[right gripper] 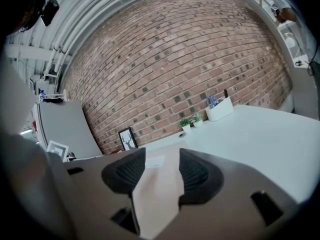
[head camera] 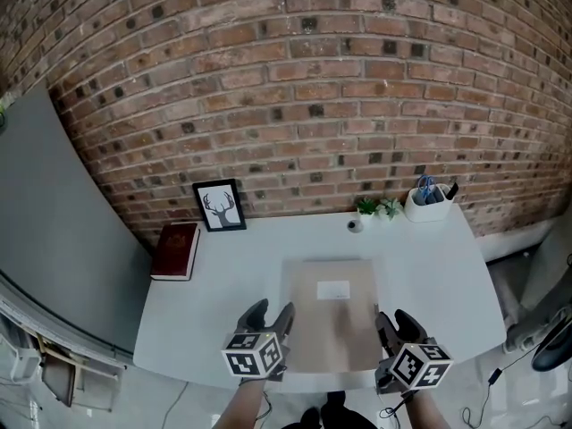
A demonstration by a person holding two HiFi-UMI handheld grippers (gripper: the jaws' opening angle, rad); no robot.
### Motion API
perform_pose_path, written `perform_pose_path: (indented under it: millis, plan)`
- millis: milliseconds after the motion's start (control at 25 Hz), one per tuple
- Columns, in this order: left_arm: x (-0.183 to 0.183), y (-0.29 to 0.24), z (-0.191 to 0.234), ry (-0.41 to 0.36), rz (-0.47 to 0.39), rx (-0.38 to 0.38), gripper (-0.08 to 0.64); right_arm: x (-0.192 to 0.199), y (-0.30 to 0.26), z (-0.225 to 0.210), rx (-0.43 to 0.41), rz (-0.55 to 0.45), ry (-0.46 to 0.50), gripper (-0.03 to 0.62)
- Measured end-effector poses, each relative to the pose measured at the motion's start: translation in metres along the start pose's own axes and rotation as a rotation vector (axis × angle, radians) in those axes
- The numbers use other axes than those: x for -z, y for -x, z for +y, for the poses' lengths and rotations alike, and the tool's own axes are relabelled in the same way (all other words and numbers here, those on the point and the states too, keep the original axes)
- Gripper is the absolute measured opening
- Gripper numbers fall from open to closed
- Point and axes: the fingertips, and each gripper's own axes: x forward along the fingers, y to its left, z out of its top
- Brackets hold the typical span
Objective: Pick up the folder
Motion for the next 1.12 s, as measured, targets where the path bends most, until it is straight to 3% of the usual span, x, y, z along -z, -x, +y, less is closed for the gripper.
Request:
perform_pose_path:
  millis: [280,720,1120]
  plan:
    - [0.016,-0.027,0.005,0.024,0.066,-0.008,0.247,0.0,-0.007,-0.01,0.002,0.015,-0.003,0.196]
    - [0.075,-0.054,0.008,0.074,0.282,-0.007,0.247,0.004,-0.012,-0.023,0.008,0.038,-0.023,0.196]
    - [0.087,-0.058,0.004,0.171,0.315,0.043,0.252,0.013,-0.018,-0.028,0.002,0.073,-0.028,0.196]
